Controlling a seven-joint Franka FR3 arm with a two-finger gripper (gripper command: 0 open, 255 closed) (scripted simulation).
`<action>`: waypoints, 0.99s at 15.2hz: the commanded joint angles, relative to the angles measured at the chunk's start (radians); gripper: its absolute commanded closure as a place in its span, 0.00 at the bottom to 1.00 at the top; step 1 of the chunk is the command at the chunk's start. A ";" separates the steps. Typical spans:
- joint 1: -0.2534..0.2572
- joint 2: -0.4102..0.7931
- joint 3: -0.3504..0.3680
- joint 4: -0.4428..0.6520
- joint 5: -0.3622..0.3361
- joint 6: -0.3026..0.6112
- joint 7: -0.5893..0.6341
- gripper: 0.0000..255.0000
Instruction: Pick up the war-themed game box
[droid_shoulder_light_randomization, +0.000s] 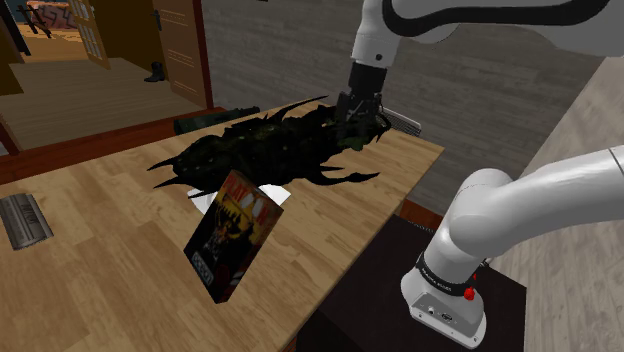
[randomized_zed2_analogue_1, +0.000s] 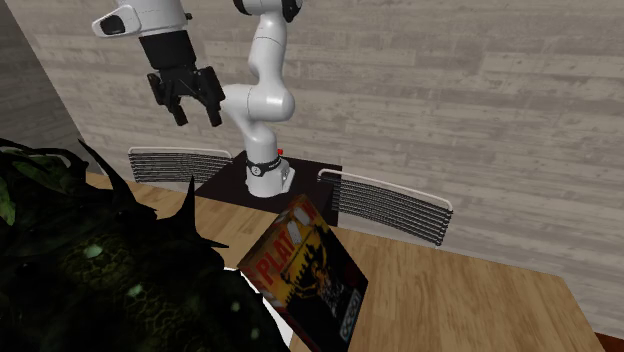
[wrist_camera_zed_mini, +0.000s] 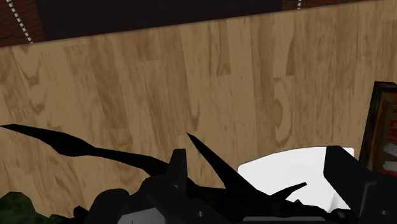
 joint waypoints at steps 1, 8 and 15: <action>0.019 0.009 0.010 -0.040 0.056 0.061 0.017 0.00; 0.107 0.082 0.053 -0.142 0.262 0.284 0.044 0.00; 0.225 0.223 0.099 -0.170 0.505 0.520 0.015 0.00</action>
